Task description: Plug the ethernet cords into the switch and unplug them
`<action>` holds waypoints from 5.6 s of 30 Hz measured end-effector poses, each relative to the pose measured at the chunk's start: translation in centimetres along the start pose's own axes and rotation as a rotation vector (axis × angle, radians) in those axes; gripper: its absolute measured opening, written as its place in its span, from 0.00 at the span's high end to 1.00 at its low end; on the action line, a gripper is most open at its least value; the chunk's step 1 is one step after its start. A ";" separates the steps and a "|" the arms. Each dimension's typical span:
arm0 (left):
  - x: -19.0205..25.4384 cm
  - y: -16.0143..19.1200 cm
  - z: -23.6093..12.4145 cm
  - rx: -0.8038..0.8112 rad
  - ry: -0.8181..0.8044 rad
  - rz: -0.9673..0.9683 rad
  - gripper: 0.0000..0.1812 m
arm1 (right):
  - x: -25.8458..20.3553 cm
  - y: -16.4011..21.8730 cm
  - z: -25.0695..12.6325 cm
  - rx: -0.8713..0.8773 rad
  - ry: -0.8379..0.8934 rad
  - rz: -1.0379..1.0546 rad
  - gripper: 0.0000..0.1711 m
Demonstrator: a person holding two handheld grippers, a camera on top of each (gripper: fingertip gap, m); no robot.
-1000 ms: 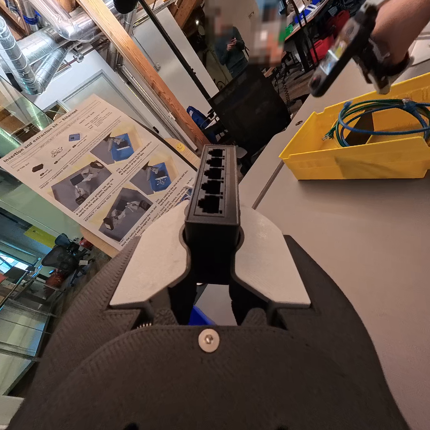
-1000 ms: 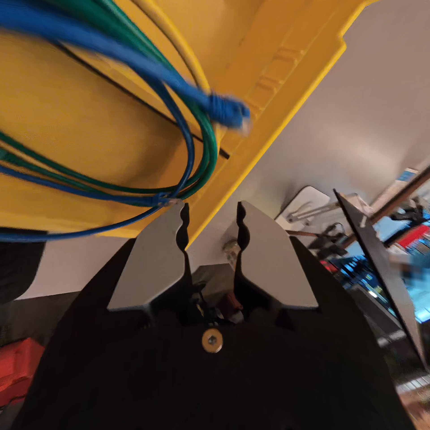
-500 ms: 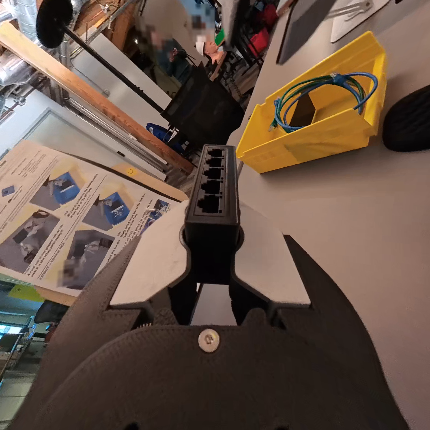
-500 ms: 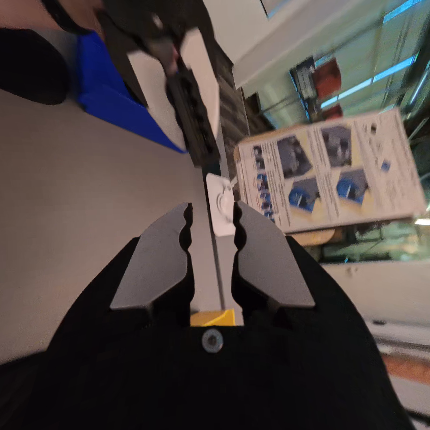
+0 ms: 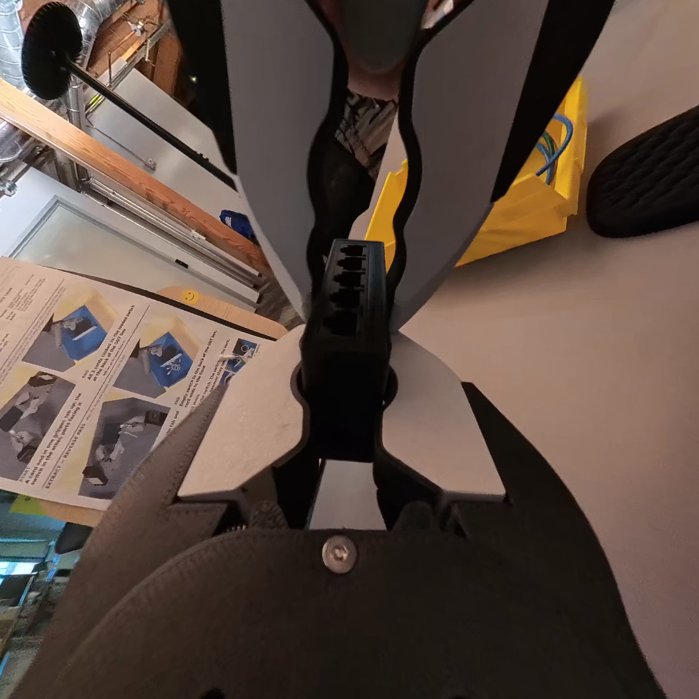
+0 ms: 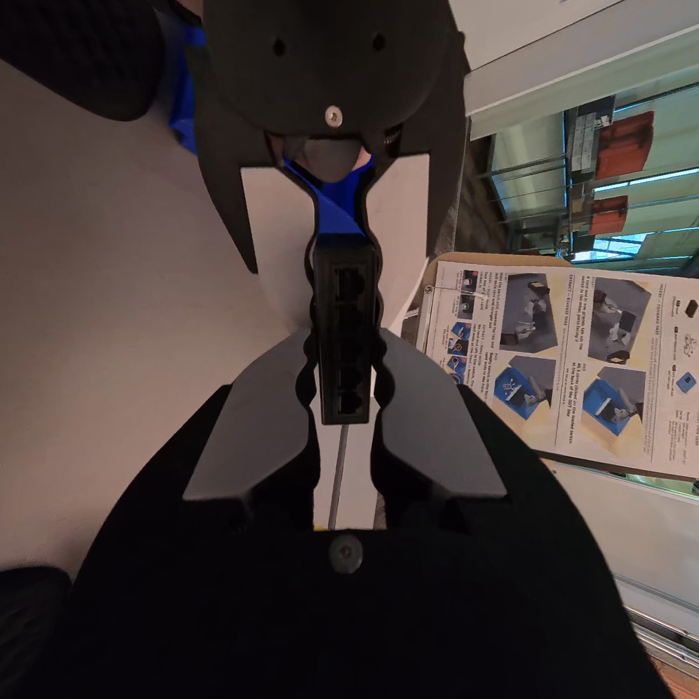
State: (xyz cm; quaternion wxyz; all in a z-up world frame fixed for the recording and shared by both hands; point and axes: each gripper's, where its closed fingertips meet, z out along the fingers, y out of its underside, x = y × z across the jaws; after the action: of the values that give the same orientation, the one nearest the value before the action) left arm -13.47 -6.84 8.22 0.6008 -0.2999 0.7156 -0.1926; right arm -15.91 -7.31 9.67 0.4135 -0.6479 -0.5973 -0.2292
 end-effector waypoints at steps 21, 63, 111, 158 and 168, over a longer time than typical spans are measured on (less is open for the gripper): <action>-5.8 1.5 -4.1 -0.019 -0.171 -0.153 0.82 | -4.6 44.5 -0.9 -0.721 -0.486 0.570 0.83; -6.8 2.9 -4.4 -0.039 -0.182 -0.200 0.83 | -9.4 45.9 3.1 -0.674 -0.720 0.545 0.83; -10.5 22.8 -17.2 -0.692 -0.376 -0.939 0.68 | -19.5 45.8 -13.4 -0.849 -0.211 1.812 0.85; 2.9 26.0 -16.9 -1.185 0.251 -1.324 0.79 | 0.4 7.6 5.6 0.039 -0.109 1.400 0.62; -4.0 21.0 -17.0 -0.952 -0.091 -1.102 0.79 | -6.7 5.5 20.8 -0.443 -0.478 1.638 0.67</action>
State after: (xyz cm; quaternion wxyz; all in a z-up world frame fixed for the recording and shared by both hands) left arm -33.80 10.07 1.31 0.2505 -0.8530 0.4413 -0.1222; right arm -15.89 5.93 -8.57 0.1769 -0.9684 0.0427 0.1706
